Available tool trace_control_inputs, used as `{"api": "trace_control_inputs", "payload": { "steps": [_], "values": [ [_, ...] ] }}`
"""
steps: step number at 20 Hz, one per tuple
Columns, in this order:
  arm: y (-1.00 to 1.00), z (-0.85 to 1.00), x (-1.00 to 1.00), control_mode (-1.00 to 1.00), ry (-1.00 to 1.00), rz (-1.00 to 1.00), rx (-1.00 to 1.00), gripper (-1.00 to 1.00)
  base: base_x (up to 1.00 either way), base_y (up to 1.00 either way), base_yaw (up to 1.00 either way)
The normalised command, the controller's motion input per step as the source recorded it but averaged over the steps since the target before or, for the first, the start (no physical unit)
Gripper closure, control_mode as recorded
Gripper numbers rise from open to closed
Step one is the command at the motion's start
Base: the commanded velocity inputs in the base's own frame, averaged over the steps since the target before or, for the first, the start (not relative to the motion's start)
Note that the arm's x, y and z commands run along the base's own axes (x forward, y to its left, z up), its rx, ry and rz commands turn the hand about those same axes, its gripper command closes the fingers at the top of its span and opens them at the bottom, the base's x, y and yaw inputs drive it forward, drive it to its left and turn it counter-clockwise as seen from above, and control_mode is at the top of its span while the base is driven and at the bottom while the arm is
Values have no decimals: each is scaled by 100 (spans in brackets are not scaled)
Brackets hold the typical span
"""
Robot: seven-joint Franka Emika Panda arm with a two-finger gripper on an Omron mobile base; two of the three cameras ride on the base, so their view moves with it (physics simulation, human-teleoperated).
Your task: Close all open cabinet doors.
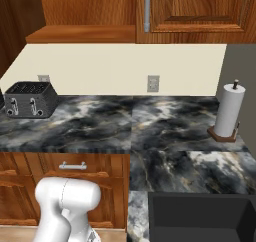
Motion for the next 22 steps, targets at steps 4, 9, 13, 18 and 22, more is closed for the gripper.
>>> {"api": "trace_control_inputs", "payload": {
  "steps": [4,9,13,18,22],
  "values": [
    [65,0,-5,-100,-19,-3,-13,-100,0,0,0],
    [70,-2,9,-100,-7,-12,-10,-100,0,0,0],
    [57,-13,27,-100,-1,-18,-7,-100,0,0,0],
    [51,-16,47,-100,-1,-24,-6,-100,0,0,0],
    [29,-11,66,-100,0,-34,-3,-100,0,0,0]
  ]
}}
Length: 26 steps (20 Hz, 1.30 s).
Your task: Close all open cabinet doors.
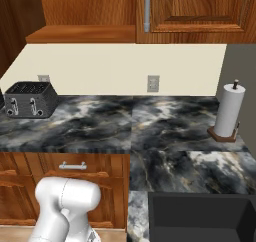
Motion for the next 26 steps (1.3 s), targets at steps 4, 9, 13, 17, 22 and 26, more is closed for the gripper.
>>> {"api": "trace_control_inputs", "payload": {
  "steps": [4,9,13,17,22,26],
  "values": [
    [4,0,67,-100,3,-33,0,-100,0,0,0],
    [0,0,65,-100,5,-28,0,-100,0,0,0],
    [-7,0,60,-100,0,-24,0,-100,0,0,0],
    [-26,0,53,-100,0,-20,0,-100,0,0,0],
    [-48,0,47,-100,0,-12,3,-100,0,0,0],
    [-70,0,35,-100,0,-2,5,-100,0,0,0]
  ]
}}
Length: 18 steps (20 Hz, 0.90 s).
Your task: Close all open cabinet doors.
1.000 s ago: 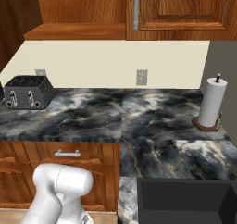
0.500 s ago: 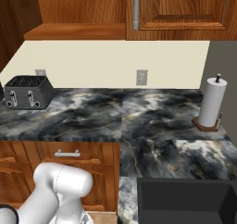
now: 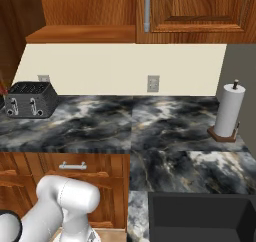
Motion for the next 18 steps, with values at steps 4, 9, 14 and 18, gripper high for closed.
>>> {"api": "trace_control_inputs", "payload": {
  "steps": [4,9,14,18],
  "values": [
    [-84,0,25,-100,-1,0,7,-100,0,0,0],
    [-86,0,35,-100,-2,0,8,-100,0,0,0],
    [-81,0,47,-100,-5,3,10,-100,0,0,0],
    [-55,1,67,-100,-5,2,12,-100,0,0,0]
  ]
}}
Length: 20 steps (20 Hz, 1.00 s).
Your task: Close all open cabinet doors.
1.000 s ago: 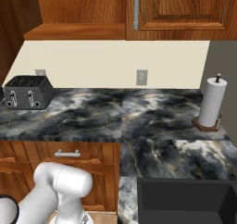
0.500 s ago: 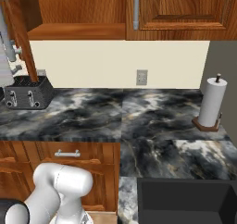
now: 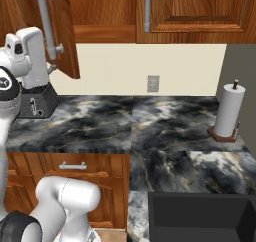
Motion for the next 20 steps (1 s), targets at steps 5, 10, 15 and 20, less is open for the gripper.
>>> {"api": "trace_control_inputs", "payload": {
  "steps": [5,10,15,20],
  "values": [
    [-17,7,86,-100,-1,0,13,-100,0,0,0],
    [-2,10,89,-100,-1,1,13,-100,0,0,0],
    [0,3,81,-100,0,3,11,-100,0,0,0],
    [0,0,70,-100,0,5,8,-100,0,0,0]
  ]
}}
